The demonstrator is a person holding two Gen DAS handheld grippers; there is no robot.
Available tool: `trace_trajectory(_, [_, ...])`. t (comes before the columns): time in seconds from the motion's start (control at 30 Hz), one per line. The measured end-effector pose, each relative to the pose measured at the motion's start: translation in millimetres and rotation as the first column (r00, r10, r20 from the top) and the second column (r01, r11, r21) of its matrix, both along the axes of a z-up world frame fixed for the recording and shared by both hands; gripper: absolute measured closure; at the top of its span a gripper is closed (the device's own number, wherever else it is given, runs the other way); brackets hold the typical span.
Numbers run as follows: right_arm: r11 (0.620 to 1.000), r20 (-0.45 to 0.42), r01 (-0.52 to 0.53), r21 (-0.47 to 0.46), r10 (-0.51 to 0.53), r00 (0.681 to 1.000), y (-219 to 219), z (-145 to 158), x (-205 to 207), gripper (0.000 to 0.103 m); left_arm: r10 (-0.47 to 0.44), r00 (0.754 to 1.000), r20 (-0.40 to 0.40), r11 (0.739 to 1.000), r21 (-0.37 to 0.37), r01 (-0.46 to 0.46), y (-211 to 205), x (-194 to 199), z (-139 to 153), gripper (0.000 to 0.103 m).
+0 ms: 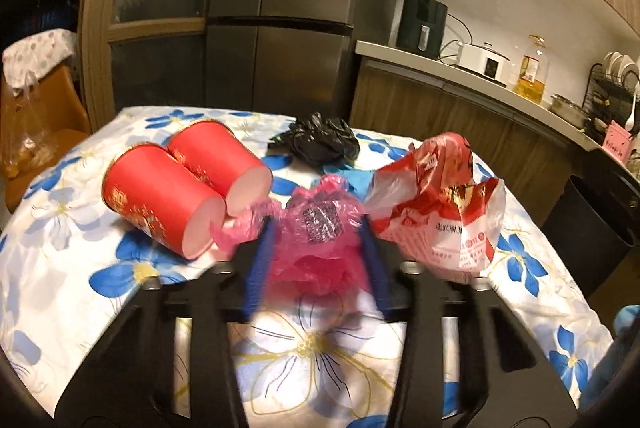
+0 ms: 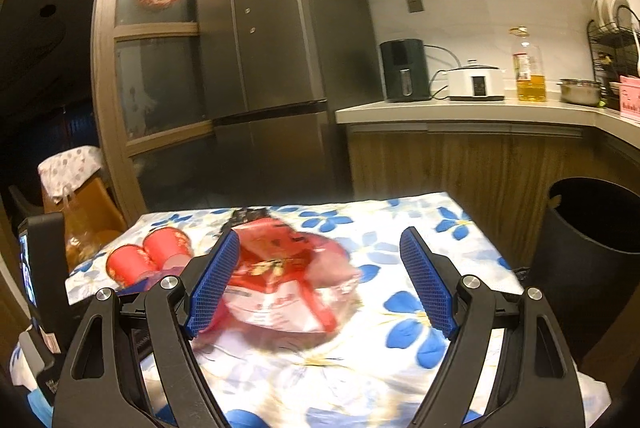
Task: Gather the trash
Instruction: 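Grasp the pink bag with the left tool while the right tool grasps the red-white printed bag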
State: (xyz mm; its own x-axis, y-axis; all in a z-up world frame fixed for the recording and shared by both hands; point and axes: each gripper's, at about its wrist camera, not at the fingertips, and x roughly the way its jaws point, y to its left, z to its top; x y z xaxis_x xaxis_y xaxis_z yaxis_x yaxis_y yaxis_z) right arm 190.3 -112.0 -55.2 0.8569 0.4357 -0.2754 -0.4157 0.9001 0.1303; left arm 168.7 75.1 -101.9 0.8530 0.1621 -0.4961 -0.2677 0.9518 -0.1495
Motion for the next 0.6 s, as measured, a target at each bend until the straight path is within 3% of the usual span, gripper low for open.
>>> trace_trajectory(0.07, [1.0,-0.008,-0.016,-0.009,0.016,1.0,8.9,-3.1,-0.3,0.023,-0.009,1.0,-0.003,1.0,-0.014,0.009,1.1,-1.6,-2.0,0.091])
trace_trajectory(0.17, [0.999,-0.025,-0.044,-0.023,0.043,0.999,24.1,-6.8,0.6,0.023,-0.025,1.0,0.002,0.999,-0.035,0.025,2.4,-5.2,-2.4,0.098])
trace_trajectory(0.33, [0.997,-0.025,-0.072,-0.04,0.071,0.997,45.7,-10.3,0.0,0.023,-0.022,0.999,0.041,0.998,-0.057,0.024,6.8,-28.4,6.0,0.098])
trace_trajectory(0.6, [0.994,-0.071,-0.091,-0.056,0.087,0.994,77.6,-25.4,8.3,0.031,0.082,0.991,0.106,0.996,-0.051,-0.077,36.0,-69.5,25.6,0.098])
